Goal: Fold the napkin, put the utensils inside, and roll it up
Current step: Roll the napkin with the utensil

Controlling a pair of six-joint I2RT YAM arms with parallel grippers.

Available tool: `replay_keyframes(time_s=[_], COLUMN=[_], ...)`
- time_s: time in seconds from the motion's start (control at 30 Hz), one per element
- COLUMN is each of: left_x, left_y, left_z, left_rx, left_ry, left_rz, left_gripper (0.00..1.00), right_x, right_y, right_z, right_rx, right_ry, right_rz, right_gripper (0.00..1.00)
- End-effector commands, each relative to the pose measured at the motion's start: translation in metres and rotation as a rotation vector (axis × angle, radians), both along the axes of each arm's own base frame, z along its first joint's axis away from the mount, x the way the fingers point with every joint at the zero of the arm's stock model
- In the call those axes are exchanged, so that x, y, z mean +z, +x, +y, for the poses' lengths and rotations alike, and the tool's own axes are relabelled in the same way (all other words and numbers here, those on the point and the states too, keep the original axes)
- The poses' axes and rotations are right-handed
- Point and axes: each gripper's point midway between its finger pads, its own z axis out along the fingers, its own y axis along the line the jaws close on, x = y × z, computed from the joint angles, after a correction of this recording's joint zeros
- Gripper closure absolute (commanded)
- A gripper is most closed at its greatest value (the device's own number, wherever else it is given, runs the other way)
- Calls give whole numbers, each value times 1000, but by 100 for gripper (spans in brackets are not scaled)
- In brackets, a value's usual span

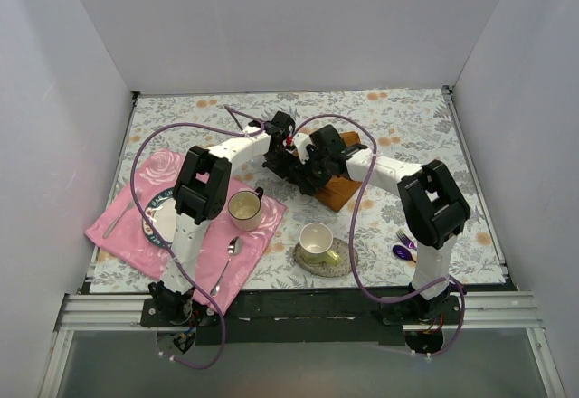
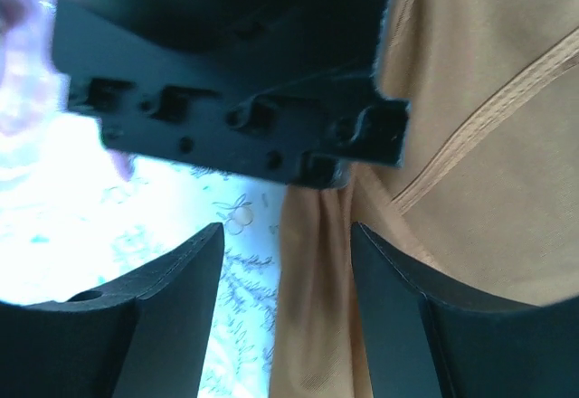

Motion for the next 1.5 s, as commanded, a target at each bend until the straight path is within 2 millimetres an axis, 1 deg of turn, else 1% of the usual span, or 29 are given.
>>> replay_keyframes(time_s=[0.0, 0.07, 0.13, 0.17, 0.23, 0.3, 0.33, 0.37, 0.5, 0.53, 0.6, 0.73, 0.8, 0.87, 0.9, 1.0, 1.1, 1.27, 1.37, 1.43, 1.47], left_x=[16, 16, 19, 16, 15, 15, 13, 13, 11, 11, 8, 5, 7, 7, 8, 9, 12, 11, 13, 14, 15], left_y=[-19, -21, -22, -26, -26, -25, -25, -25, -26, -26, -26, -29, -28, -28, -27, -26, -26, -28, -29, -30, -31], left_z=[2, 1, 1, 1, 0, 1, 2, 2, 1, 2, 2, 2, 2, 1, 1, 0, -2, 0, -2, -3, -2], left_rx=[50, 52, 61, 62, 66, 69, 69, 71, 68, 69, 68, 68, 68, 67, 70, 76, 74, 82, 82, 81, 80], left_ry=[-8, -13, -22, -27, -28, -22, -18, -18, -18, -16, -13, -15, -16, -17, -18, -26, -31, -36, -47, -51, -53], left_rz=[60, 69, 71, 87, 89, 94, 97, 97, 100, 103, 104, 112, 110, 109, 107, 108, 109, 116, 116, 117, 116], left_gripper=[100, 100, 100, 100, 100, 100, 100, 100, 100, 100, 100, 100, 100, 100, 100, 100, 100, 100, 100, 100, 100], right_x=[-1, -6, -12, -13, -20, -22, -19, -22, -12, -4, 3, 13, 13, 8, 5, -4, -11, -26, -37, -46, -49], right_y=[21, 24, 23, 23, 19, 16, 15, 11, 6, 6, 7, 6, 6, 3, 1, -4, -9, -12, -14, -13, -13], right_z=[-1, -1, 0, 2, 4, 5, 6, 4, 5, 7, 8, 7, 7, 7, 8, 9, 10, 12, 8, 4, 2], right_rx=[-20, -28, -21, -11, -3, 0, 2, 3, -2, -2, -4, -3, 0, 7, 16, 19, 18, 17, -4, -24, -33], right_ry=[-30, -40, -48, -47, -54, -55, -54, -57, -42, -32, -36, -41, -41, -46, -43, -34, -20, -20, -37, -57, -67], right_rz=[-136, -159, -175, -178, -169, -174, -181, -179, -186, -202, -219, -228, -229, -210, -198, -167, -148, -113, -96, -82, -72], right_gripper=[35, 35, 37, 38, 43, 46, 47, 47, 45, 44, 42, 41, 43, 45, 49, 56, 58, 58, 53, 55, 57])
